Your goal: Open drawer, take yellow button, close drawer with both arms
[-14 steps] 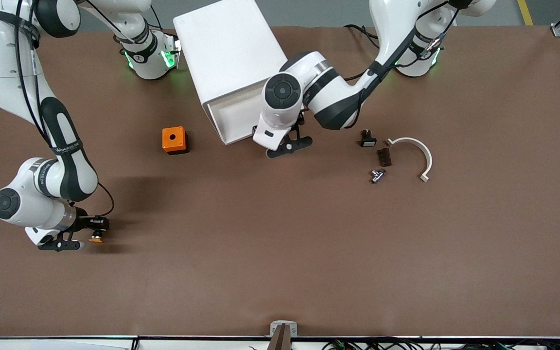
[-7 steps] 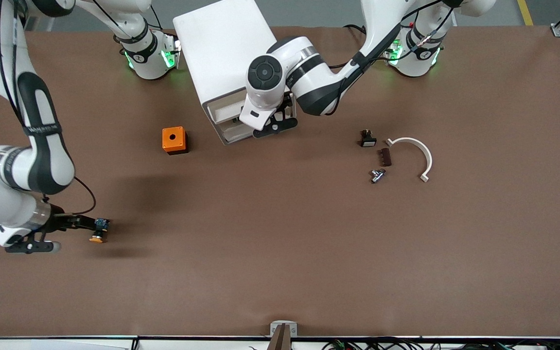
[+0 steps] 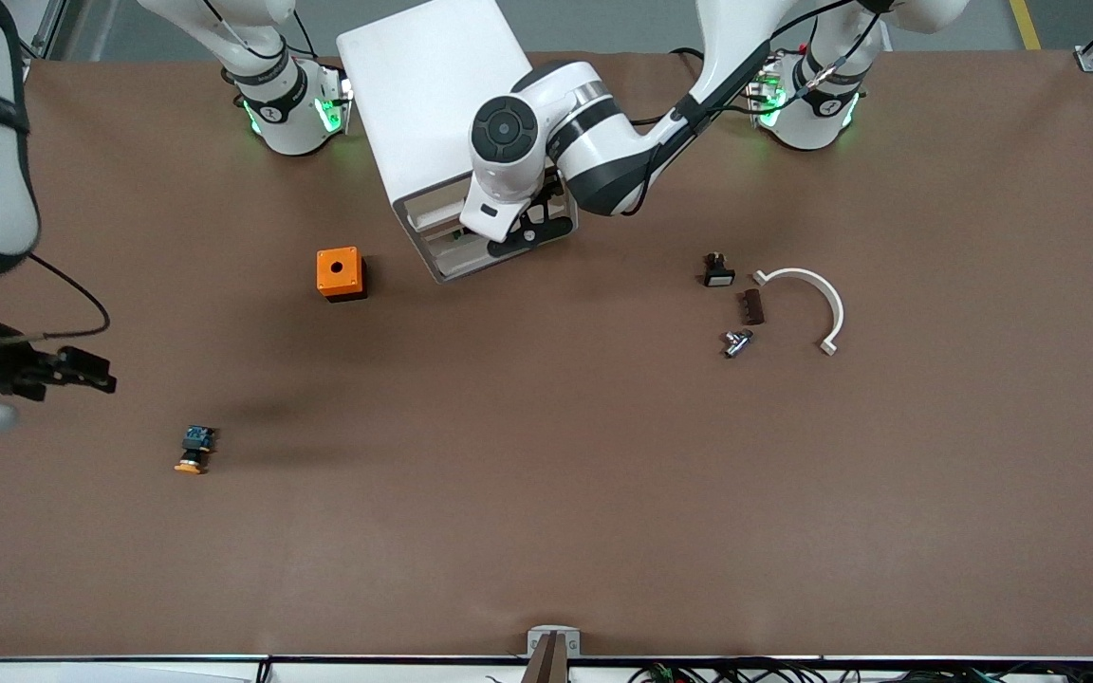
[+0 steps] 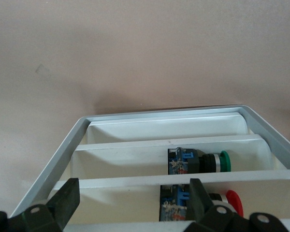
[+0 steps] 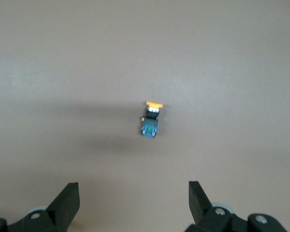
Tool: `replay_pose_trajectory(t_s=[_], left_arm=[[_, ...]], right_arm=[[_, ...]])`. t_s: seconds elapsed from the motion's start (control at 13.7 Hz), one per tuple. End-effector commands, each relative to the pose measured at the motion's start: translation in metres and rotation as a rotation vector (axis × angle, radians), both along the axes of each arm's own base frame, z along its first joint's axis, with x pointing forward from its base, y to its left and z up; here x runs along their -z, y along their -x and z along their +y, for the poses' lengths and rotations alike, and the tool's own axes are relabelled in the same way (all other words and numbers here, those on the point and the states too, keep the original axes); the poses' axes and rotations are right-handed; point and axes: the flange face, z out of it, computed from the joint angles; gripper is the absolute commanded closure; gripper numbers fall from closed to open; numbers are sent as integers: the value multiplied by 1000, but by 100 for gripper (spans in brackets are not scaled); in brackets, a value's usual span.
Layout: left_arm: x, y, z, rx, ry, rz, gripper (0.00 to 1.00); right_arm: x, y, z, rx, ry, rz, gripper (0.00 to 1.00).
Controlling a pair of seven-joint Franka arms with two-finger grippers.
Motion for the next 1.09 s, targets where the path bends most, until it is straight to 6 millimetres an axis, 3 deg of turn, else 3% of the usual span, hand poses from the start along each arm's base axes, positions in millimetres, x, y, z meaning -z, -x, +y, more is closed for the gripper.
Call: replay_pose_trajectory(t_s=[0.0, 0.36, 0.58, 0.8, 1.02], left_arm=[[-17, -14, 9, -56, 2, -15, 0], [-54, -122, 106, -172, -88, -204, 0], [-105, -179, 180, -296, -68, -280, 0], [-152, -204, 244, -317, -71, -329, 0], [-186, -225, 324, -232, -83, -355, 0]], right_arm=[[-55, 40, 7, 80, -10, 12, 0], [-93, 71, 16, 125, -24, 120, 0], [-102, 71, 36, 129, -9, 88, 0], [-104, 76, 40, 128, -6, 43, 0], [-103, 79, 46, 120, -2, 19, 0]])
